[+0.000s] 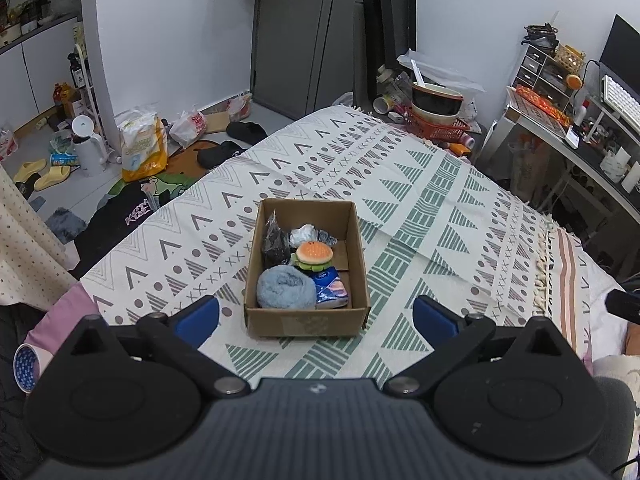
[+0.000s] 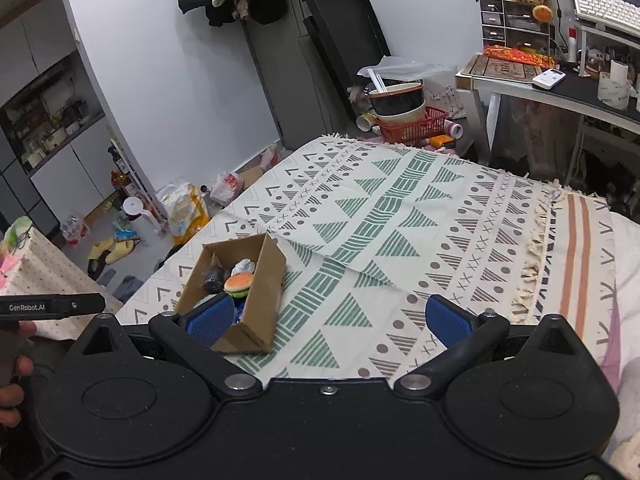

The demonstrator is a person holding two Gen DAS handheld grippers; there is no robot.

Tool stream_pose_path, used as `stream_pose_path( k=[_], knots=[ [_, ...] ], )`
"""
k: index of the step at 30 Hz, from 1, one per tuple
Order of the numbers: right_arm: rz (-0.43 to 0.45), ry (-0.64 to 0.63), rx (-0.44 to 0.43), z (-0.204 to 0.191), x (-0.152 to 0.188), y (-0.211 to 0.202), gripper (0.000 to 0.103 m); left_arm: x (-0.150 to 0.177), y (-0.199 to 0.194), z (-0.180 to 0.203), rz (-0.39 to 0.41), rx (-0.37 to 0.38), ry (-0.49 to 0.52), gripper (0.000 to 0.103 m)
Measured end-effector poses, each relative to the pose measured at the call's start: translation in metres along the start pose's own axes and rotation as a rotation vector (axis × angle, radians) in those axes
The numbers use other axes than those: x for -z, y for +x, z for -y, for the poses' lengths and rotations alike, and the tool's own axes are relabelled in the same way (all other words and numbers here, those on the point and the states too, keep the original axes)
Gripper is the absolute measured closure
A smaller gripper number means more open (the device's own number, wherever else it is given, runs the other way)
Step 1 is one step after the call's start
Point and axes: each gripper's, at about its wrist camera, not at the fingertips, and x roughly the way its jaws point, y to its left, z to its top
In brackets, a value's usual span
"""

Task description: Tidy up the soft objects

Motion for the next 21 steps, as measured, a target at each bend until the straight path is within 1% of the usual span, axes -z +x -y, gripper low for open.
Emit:
stream_pose_path(
  k=[2, 7, 11, 13, 17, 21],
  knots=[
    [-0.006, -0.013, 0.012, -0.003, 0.002, -0.004, 0.000, 0.001, -0.003, -0.004, -0.005, -0.013, -0.002, 0.001],
    [-0.018, -0.032, 0.017, -0.009, 0.006, -0.010, 0.000, 0.002, -0.015, -0.008, 0.017, -0.026, 0.010, 0.001],
    [-0.015, -0.081, 0.054, -0.021, 0.009, -0.016, 0.000, 0.003, -0.021, -0.007, 0.019, -0.030, 0.023, 0.001],
    [-0.020, -0.097, 0.055, -0.026, 0.013, -0.017, 0.000, 0.005, -0.022, -0.005, 0.024, -0.034, 0.043, 0.001],
    [-0.044, -0.100, 0.057, -0.030, 0.018, -0.016, 0.000, 0.010, -0.019, 0.001, 0.010, -0.016, 0.072, 0.001],
    [-0.060, -0.081, 0.049, -0.032, 0.022, -0.016, 0.000, 0.014, -0.016, 0.006, 0.009, -0.018, 0.082, 0.001]
  ],
)
